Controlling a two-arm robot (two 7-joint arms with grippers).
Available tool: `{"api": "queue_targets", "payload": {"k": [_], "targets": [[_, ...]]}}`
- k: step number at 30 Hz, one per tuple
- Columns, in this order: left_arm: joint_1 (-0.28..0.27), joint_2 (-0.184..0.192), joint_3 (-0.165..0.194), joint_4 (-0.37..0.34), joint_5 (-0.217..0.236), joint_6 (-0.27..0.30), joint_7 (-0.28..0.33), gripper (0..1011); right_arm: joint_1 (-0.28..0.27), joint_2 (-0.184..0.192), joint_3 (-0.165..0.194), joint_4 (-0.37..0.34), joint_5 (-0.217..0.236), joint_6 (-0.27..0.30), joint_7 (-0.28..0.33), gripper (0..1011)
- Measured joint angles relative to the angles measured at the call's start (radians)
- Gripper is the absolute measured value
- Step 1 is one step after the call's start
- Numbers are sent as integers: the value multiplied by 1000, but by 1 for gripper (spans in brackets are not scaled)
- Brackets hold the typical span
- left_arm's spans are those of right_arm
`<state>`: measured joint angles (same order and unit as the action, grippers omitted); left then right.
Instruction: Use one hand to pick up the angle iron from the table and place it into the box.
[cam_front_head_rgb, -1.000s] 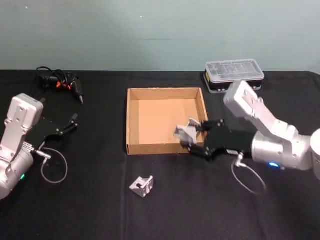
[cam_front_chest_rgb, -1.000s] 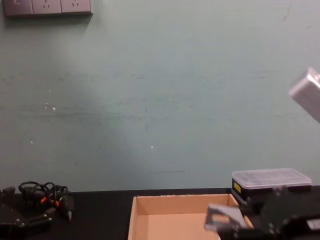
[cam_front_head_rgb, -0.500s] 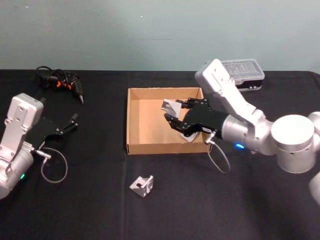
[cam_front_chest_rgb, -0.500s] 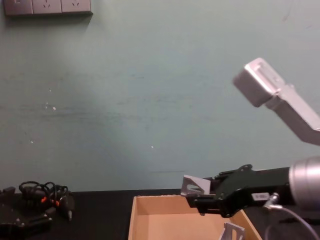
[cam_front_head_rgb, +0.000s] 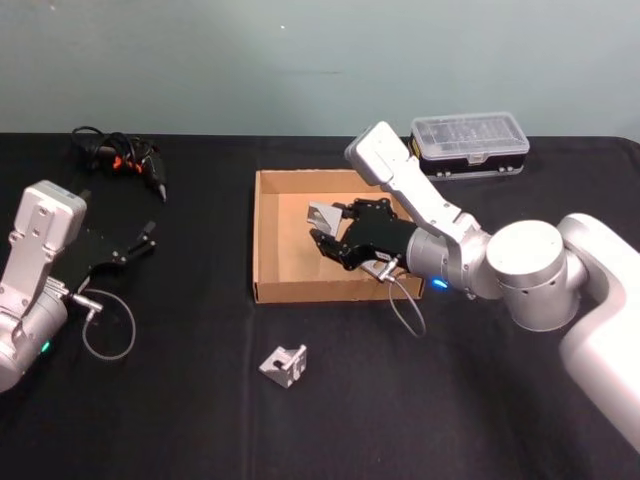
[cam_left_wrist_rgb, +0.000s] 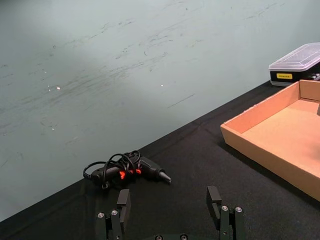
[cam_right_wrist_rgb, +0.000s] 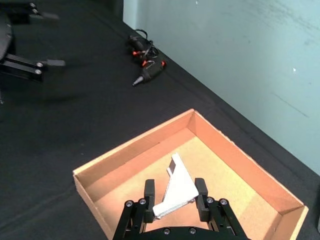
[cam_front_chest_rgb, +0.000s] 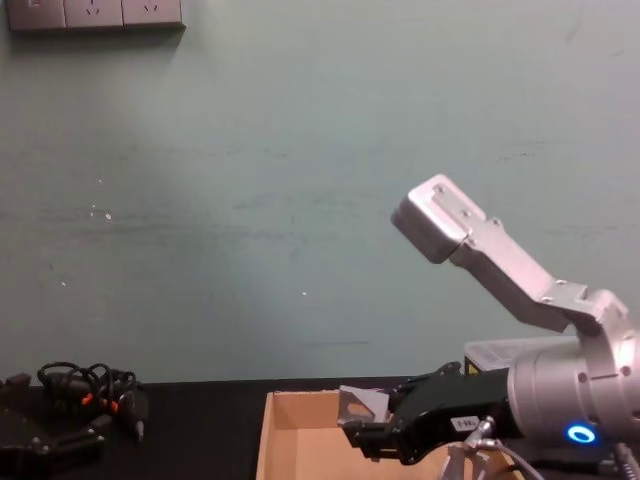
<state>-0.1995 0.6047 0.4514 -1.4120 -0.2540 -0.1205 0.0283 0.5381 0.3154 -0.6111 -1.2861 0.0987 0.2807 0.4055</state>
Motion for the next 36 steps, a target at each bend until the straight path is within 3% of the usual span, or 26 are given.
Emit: {"api": "queue_targets", "payload": {"k": [22, 36], "targets": [[0, 0, 0, 0, 0, 0, 0, 1000, 72, -90, 14, 192, -67, -11, 17, 482], [0, 0, 0, 0, 0, 0, 0, 1000, 82, -107, 24, 232, -102, -15, 38, 481]]}}
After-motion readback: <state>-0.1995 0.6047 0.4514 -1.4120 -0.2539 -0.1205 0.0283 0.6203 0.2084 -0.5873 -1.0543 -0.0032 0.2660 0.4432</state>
